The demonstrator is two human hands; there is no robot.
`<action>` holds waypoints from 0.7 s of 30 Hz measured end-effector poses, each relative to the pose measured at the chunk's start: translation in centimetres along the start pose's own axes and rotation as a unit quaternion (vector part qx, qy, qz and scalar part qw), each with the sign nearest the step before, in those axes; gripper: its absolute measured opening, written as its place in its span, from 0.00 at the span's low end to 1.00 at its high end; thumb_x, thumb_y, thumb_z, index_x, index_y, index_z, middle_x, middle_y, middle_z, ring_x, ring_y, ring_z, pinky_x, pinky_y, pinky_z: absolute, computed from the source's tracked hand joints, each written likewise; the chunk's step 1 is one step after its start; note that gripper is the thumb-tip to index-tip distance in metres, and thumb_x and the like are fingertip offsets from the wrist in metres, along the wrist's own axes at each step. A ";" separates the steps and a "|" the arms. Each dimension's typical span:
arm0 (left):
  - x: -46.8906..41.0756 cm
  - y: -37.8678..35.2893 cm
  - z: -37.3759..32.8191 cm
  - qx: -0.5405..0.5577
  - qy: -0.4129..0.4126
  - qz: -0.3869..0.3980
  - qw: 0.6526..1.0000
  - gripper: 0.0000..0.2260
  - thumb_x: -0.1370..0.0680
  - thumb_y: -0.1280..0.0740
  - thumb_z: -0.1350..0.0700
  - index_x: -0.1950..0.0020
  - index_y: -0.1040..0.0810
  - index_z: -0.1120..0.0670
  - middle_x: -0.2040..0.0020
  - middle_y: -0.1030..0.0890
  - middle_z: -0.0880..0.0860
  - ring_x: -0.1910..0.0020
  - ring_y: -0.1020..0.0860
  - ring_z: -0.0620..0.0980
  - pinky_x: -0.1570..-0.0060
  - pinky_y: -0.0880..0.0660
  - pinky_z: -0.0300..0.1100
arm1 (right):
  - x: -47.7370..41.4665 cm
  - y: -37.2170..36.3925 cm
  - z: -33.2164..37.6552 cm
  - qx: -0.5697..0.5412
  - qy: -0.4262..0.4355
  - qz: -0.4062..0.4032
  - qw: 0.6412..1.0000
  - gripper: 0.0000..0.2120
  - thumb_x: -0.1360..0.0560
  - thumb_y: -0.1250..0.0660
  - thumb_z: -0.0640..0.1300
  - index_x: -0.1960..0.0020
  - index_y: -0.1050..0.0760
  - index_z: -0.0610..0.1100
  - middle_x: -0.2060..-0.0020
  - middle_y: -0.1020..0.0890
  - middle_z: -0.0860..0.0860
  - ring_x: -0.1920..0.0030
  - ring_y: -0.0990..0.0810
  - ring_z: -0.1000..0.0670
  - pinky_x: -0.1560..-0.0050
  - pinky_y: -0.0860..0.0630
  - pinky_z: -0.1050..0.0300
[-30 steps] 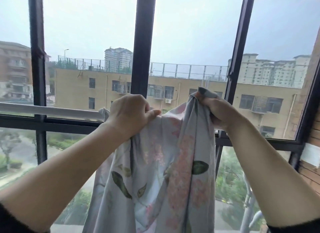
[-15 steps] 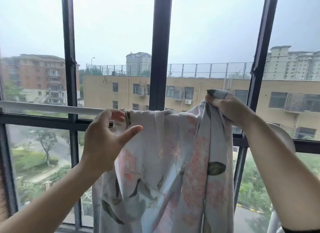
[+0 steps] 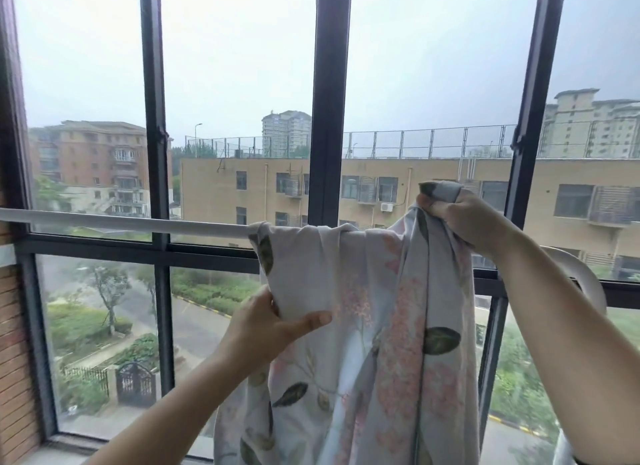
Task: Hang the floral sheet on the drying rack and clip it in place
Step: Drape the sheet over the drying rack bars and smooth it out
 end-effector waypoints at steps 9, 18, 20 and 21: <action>0.8 -6.1 0.2 0.072 0.062 0.107 0.990 0.33 0.47 0.23 0.32 0.48 0.21 0.48 0.57 0.15 0.46 0.58 0.18 0.43 0.58 0.18 0.43 | -0.1 -0.7 0.5 -0.020 0.012 0.027 0.999 0.08 0.21 0.36 0.43 0.43 0.21 0.46 0.60 0.19 0.55 0.55 0.21 0.55 0.44 0.27 0.57; 1.9 -6.2 -1.7 0.232 0.081 0.160 0.956 0.18 0.35 0.22 0.52 0.48 0.18 0.55 0.52 0.14 0.54 0.50 0.17 0.52 0.46 0.21 0.51 | 0.4 0.0 0.5 -0.025 0.012 0.042 0.999 0.08 0.21 0.36 0.42 0.56 0.22 0.51 0.68 0.19 0.59 0.60 0.22 0.57 0.55 0.27 0.64; 1.3 -3.1 -3.5 0.241 0.056 0.104 0.963 0.16 0.34 0.24 0.50 0.49 0.18 0.55 0.50 0.16 0.58 0.47 0.18 0.57 0.43 0.23 0.56 | 0.4 0.0 0.5 -0.040 0.010 0.036 0.998 0.07 0.21 0.36 0.42 0.55 0.21 0.50 0.67 0.19 0.59 0.60 0.21 0.57 0.53 0.26 0.63; 0.8 -1.3 -4.7 0.252 0.043 0.073 0.964 0.13 0.31 0.25 0.52 0.49 0.18 0.54 0.51 0.16 0.58 0.48 0.18 0.58 0.44 0.24 0.56 | 0.4 0.0 0.6 -0.049 0.010 0.032 0.998 0.07 0.21 0.36 0.41 0.54 0.21 0.50 0.66 0.19 0.58 0.60 0.21 0.57 0.51 0.26 0.63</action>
Point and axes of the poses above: each hand's wrist, its own x-axis away from the middle knuckle, its own y-axis out of the back of the hand, z = x × y, the point moved 7 cm from there along -x, towards the middle knuckle
